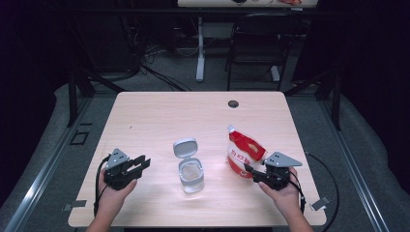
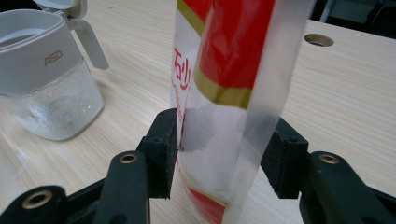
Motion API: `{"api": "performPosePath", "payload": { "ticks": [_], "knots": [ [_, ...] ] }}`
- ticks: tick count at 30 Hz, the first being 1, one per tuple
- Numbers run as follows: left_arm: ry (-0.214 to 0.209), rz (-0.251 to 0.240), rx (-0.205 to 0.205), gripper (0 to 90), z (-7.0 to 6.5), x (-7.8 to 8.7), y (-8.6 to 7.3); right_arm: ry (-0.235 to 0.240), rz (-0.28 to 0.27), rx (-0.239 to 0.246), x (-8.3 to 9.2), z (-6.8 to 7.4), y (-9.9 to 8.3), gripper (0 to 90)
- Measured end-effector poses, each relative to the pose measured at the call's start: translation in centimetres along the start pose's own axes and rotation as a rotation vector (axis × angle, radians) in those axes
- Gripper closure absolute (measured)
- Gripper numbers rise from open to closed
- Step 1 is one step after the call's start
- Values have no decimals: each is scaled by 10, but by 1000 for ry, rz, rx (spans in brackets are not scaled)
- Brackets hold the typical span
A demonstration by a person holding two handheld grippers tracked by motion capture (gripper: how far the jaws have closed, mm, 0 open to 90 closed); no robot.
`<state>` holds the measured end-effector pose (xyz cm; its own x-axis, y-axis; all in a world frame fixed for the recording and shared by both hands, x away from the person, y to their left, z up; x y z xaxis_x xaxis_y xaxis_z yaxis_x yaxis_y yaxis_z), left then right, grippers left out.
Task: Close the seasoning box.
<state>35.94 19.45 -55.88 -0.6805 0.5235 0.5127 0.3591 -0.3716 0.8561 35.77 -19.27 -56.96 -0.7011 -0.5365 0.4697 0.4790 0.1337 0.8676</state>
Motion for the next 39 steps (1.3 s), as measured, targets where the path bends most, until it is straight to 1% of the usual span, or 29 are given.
{"api": "performPosePath", "payload": {
  "ticks": [5,8,10,11,12,14,17,18,21,23,25,29,35,37,38,39],
  "knots": [
    [0,0,-4,701,0,0,0,18,-9,-27,-4,-2,-4,498],
    [-2,3,-5,701,0,0,0,14,-16,-17,-5,-2,-6,483],
    [-3,3,-3,701,-1,0,0,2,-4,-1,-7,-1,-8,477],
    [-3,2,-4,701,-1,0,0,-2,-9,5,-8,-1,-8,476],
    [-3,2,-4,701,-1,0,0,0,-11,1,-9,0,-9,478],
    [-2,6,-4,701,-1,0,0,-3,-2,10,-9,-1,-9,478],
    [-5,8,-6,701,-1,0,0,3,-6,-1,-11,-1,-11,468],
    [-6,6,-8,701,-1,-1,0,7,-16,-6,-13,-1,-12,462],
    [-6,5,-8,701,-2,-2,0,0,18,7,-17,-3,-18,451],
    [-7,5,-6,701,-2,-2,0,-1,28,5,-19,-4,-20,446],
    [-8,7,-6,701,-2,-3,-1,10,16,-12,-21,-3,-20,440],
    [-8,9,-10,701,-3,-3,-1,4,32,1,-23,-4,-23,435],
    [-9,8,-10,702,-3,-3,-1,9,14,-11,-28,-4,-24,425],
    [-10,8,-9,701,-3,-4,-1,10,17,-4,-29,-4,-25,420],
    [-9,8,-9,701,-3,-4,-1,14,3,-11,-31,-4,-24,419],
    [-10,9,-8,701,-3,-4,-1,9,13,-4,-31,-4,-25,418]
  ]
}}
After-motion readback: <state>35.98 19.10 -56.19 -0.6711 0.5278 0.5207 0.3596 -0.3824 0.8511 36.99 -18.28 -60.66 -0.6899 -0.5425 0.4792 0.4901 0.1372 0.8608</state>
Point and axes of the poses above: each handheld gripper's, and its own axes: x roughly backward along the jaws, y roughly out of its top, z roughly to its left, the point moved 8 cm from there along -x, roughly forward along the jaws, and after that the axes turned 10 degrees about -x, right-handed, at the moved point
